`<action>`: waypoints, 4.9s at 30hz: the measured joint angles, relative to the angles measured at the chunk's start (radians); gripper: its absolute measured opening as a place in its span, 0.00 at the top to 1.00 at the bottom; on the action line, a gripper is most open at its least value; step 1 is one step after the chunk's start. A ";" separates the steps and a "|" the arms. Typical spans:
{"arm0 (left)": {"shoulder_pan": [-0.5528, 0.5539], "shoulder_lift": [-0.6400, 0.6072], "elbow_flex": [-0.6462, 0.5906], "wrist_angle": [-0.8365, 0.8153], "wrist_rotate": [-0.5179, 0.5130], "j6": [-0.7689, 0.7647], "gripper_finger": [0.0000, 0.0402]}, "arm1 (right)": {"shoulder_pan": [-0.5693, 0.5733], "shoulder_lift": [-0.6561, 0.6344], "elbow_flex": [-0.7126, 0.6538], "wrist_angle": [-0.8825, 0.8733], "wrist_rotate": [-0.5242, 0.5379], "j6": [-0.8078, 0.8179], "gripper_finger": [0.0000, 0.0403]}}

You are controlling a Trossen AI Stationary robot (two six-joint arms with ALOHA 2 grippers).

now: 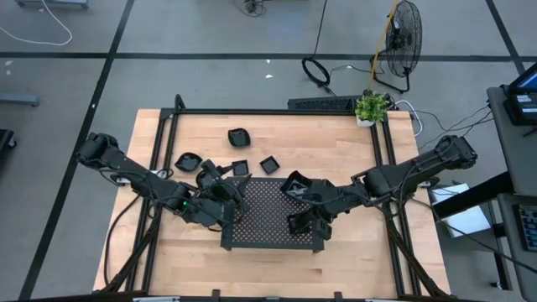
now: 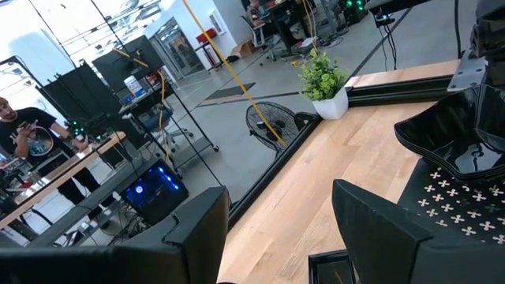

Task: Pick & Place Mini shaped plates
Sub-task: Stack the black square plate on top of the black square plates on the shelf

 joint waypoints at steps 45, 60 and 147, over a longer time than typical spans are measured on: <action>0.317 -0.060 -0.002 -0.523 0.418 -0.543 0.43 | 0.005 -0.095 -0.004 0.078 0.052 -0.214 0.79; 0.754 -0.069 -0.234 -0.353 0.988 -0.414 0.43 | 0.005 -0.094 -0.060 0.080 0.048 -0.253 0.79; 0.797 -0.292 -0.325 -0.240 1.125 -0.404 0.99 | 0.000 -0.094 -0.061 0.178 0.064 -0.294 0.79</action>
